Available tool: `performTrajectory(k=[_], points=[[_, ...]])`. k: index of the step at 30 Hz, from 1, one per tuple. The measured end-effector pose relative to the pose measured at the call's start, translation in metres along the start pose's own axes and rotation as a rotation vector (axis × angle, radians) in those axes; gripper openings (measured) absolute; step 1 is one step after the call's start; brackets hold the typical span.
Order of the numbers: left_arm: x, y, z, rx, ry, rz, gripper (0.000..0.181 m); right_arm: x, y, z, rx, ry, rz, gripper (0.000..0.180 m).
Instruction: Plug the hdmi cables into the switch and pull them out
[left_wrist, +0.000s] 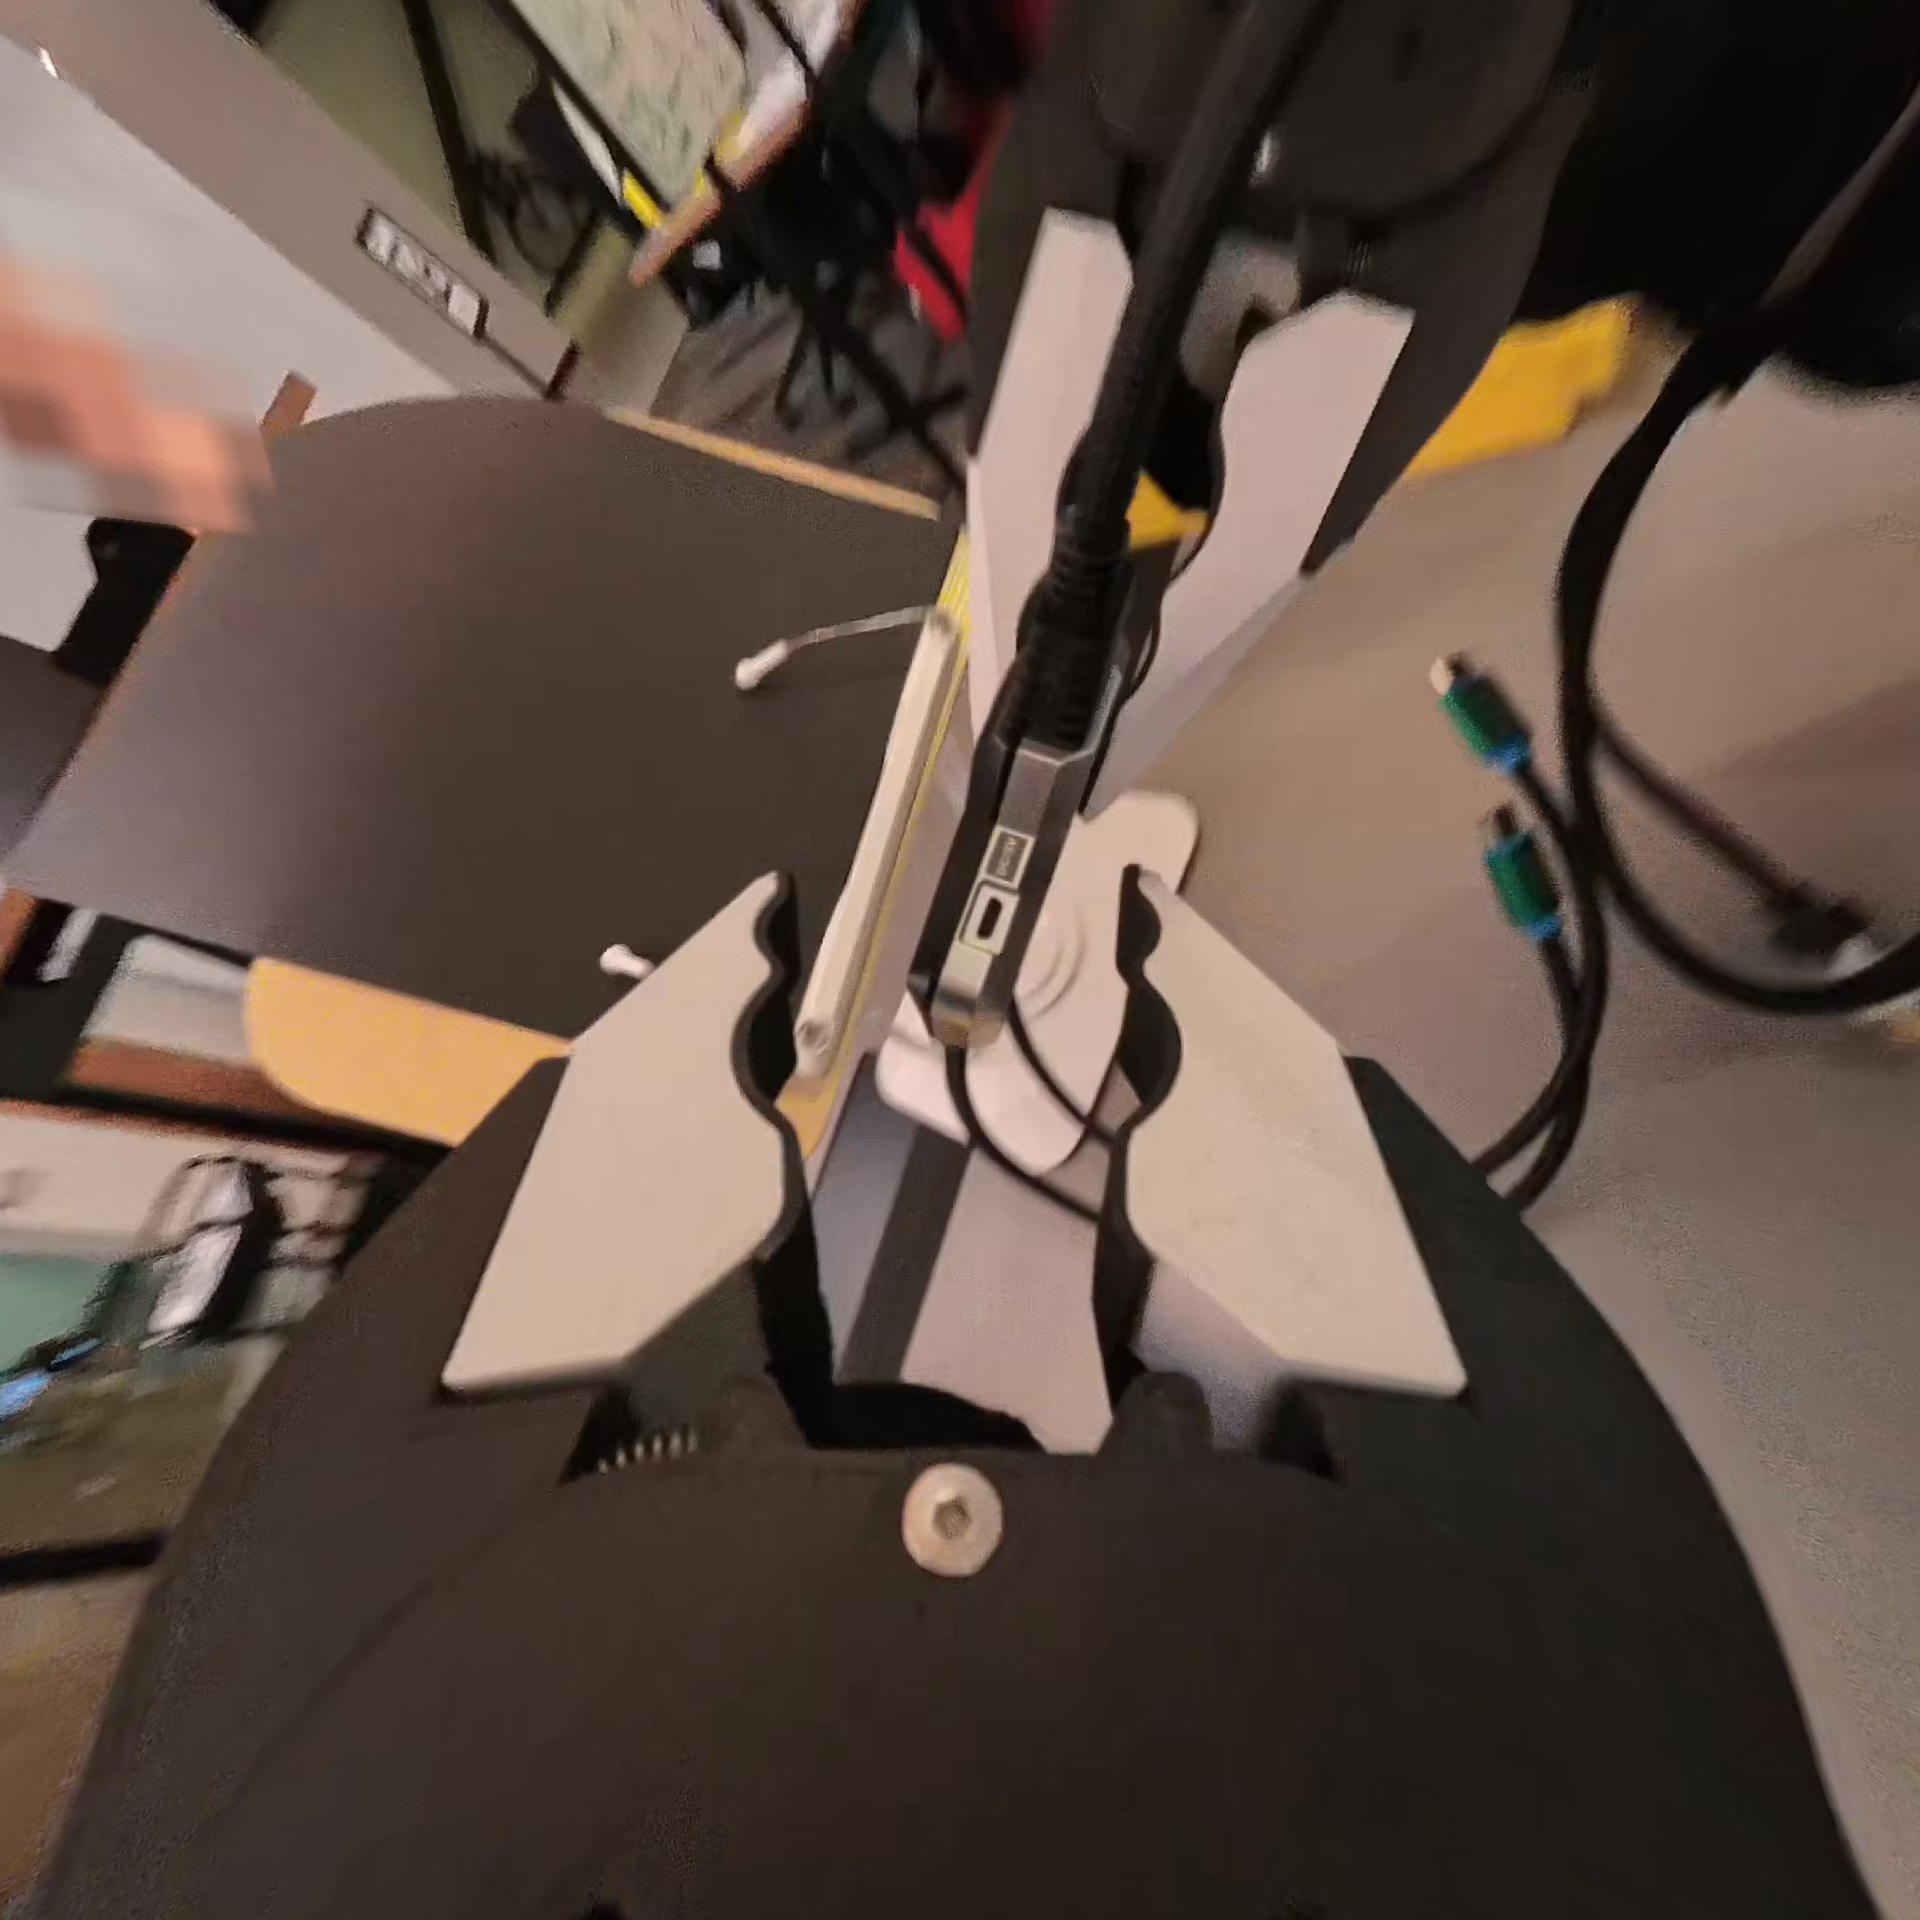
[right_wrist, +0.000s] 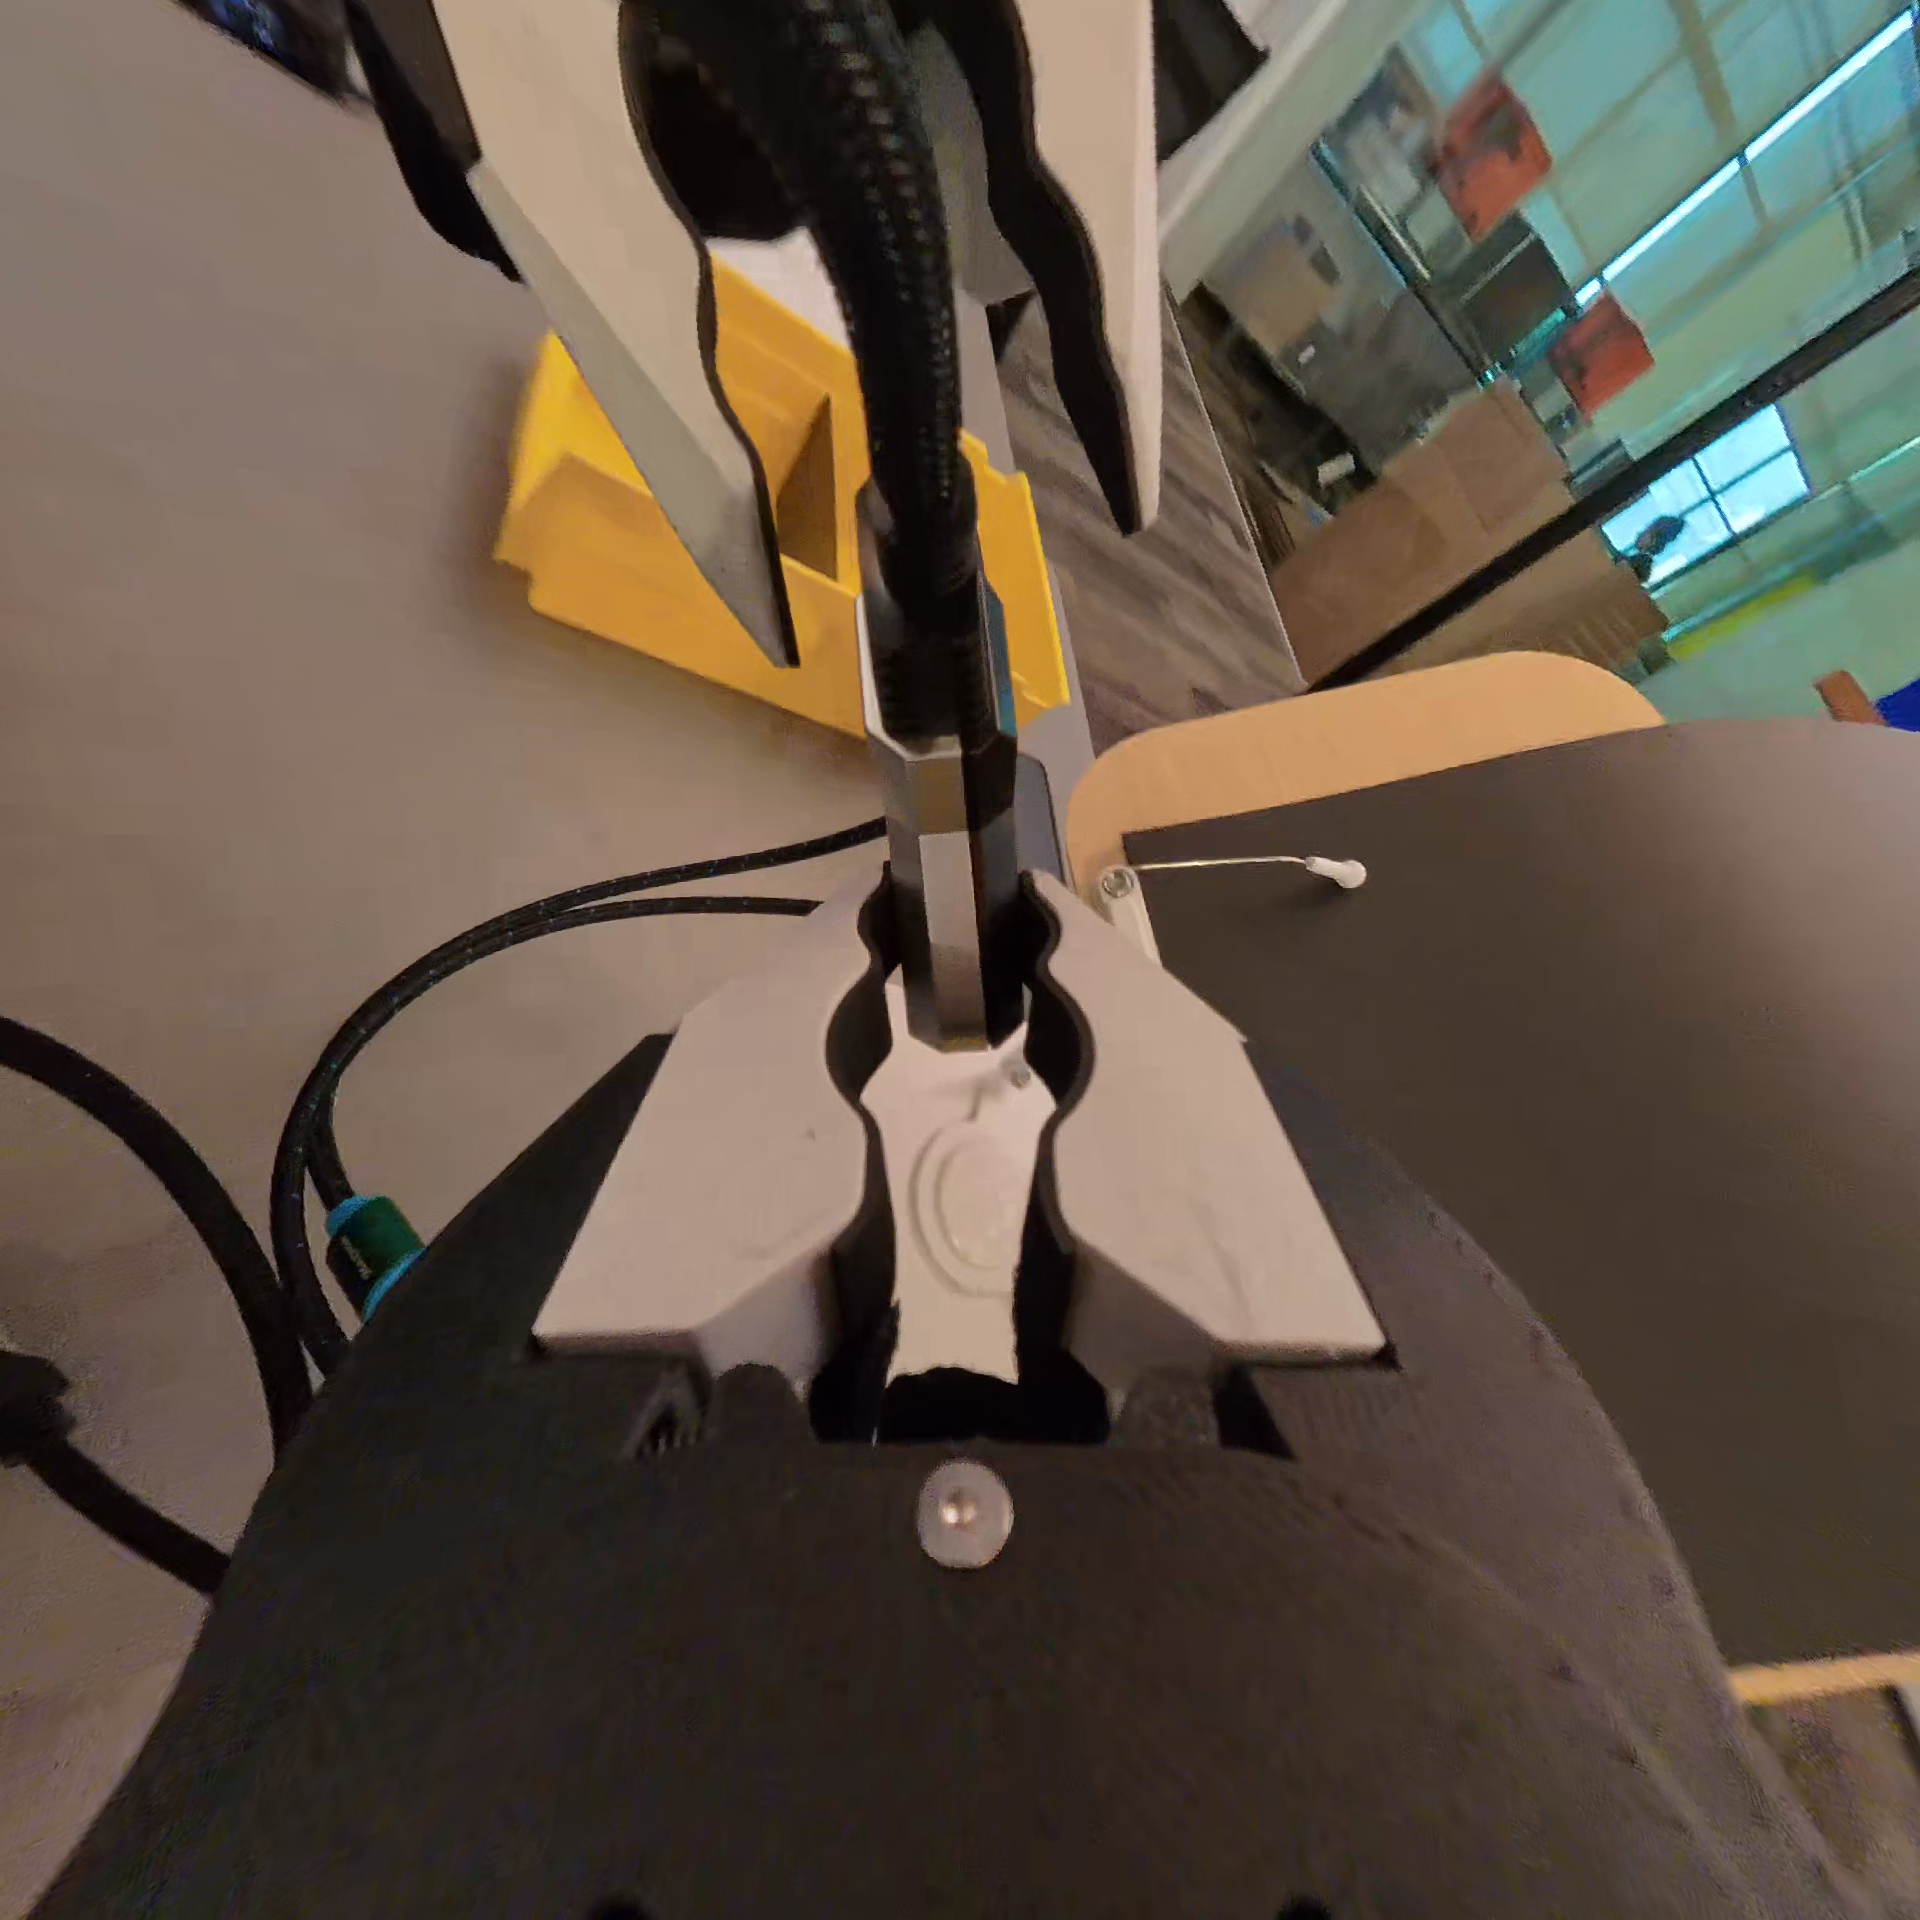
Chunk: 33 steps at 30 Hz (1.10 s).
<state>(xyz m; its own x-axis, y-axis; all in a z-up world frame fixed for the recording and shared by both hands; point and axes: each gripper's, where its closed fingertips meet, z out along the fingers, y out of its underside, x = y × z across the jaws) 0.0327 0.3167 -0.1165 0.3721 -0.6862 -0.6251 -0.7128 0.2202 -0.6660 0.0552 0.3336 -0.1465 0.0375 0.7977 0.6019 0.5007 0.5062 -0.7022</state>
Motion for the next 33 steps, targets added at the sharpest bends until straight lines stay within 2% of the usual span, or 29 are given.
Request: performTrajectory(k=[4,5,6,9,11,15,17,20,23,28,29,31,33], points=[[0.004,0.021,0.016,-0.229,-0.060,0.177,0.052,-0.004,-0.007,0.001,-0.039,0.016,-0.059,0.019],[0.004,0.026,0.019,-0.272,-0.073,0.207,0.037,-0.005,-0.009,0.001,-0.048,0.020,-0.073,0.019],[0.006,0.029,0.022,-0.294,-0.070,0.232,0.027,-0.006,-0.009,0.001,-0.063,0.027,-0.087,0.019],[0.007,0.028,0.023,-0.283,-0.074,0.248,0.018,-0.003,-0.012,-0.002,-0.069,0.055,-0.123,0.022],[0.004,0.026,0.021,-0.266,-0.118,0.289,0.018,-0.005,-0.021,-0.009,-0.008,0.026,-0.090,0.024],[0.002,0.020,0.018,-0.183,-0.151,0.328,0.018,0.004,-0.021,-0.026,0.061,0.053,-0.088,0.050],[0.005,0.013,0.017,-0.112,-0.131,0.315,0.018,0.003,-0.021,-0.027,0.084,0.050,-0.103,0.051],[0.009,0.005,0.019,-0.036,-0.099,0.276,0.018,-0.006,-0.023,-0.022,0.093,0.032,-0.160,0.040],[0.013,0.005,0.022,0.004,-0.065,0.261,0.018,-0.008,-0.029,-0.019,0.095,0.047,-0.200,0.021],[0.011,0.012,0.030,-0.016,-0.036,0.203,0.020,-0.004,-0.021,-0.015,0.032,0.081,-0.231,0.020],[0.007,0.021,0.031,-0.074,-0.033,0.192,0.025,-0.001,-0.019,-0.013,0.008,0.097,-0.236,0.019],[0.002,0.038,0.027,-0.175,-0.017,0.162,0.059,0.005,-0.011,-0.010,-0.042,0.129,-0.234,0.019],[-0.002,0.043,0.014,-0.193,-0.002,0.124,0.054,0.013,-0.005,-0.009,-0.081,0.169,-0.235,0.019]])
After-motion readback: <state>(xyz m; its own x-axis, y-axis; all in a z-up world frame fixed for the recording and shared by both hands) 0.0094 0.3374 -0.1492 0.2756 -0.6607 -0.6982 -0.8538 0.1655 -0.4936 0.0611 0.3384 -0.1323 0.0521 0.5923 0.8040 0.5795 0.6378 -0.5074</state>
